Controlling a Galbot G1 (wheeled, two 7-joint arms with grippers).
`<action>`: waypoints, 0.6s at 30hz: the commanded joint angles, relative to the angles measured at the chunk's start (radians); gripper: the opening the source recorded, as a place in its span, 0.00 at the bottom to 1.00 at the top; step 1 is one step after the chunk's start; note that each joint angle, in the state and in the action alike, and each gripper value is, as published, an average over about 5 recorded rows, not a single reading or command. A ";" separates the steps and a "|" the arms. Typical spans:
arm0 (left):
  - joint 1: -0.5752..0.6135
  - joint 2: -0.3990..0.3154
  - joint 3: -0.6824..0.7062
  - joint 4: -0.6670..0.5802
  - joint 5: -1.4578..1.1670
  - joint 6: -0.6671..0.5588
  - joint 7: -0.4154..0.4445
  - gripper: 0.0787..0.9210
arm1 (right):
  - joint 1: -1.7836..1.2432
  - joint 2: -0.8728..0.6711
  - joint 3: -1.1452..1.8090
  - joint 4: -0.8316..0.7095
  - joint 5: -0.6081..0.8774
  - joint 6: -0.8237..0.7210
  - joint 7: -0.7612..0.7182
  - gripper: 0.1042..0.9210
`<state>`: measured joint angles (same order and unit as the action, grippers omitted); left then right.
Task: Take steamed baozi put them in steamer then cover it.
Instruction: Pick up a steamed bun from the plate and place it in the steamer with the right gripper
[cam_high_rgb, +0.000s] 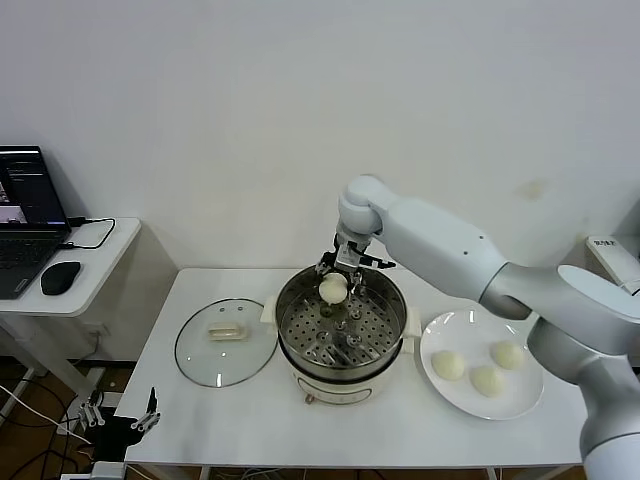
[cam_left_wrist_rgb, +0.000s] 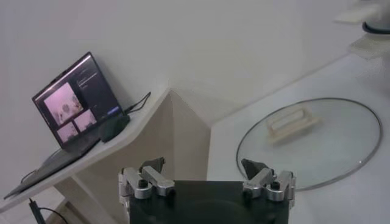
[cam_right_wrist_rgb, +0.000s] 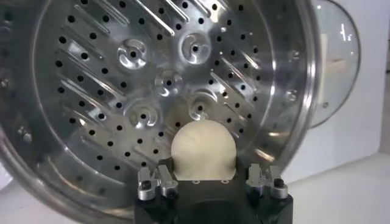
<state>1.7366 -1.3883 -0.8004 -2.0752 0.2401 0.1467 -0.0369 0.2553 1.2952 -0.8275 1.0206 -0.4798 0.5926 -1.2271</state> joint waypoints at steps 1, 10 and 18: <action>-0.005 -0.001 0.001 0.010 0.003 0.001 0.001 0.88 | -0.028 0.025 0.016 -0.072 -0.040 0.011 0.028 0.63; -0.007 -0.004 0.006 0.017 0.006 0.002 0.006 0.88 | -0.029 0.029 0.019 -0.081 -0.042 -0.003 0.033 0.64; -0.012 -0.005 0.016 0.019 0.012 0.003 0.013 0.88 | -0.006 -0.009 0.034 -0.024 0.051 -0.065 -0.012 0.85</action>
<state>1.7259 -1.3939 -0.7873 -2.0545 0.2515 0.1492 -0.0266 0.2362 1.3094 -0.8053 0.9652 -0.5035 0.5756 -1.2076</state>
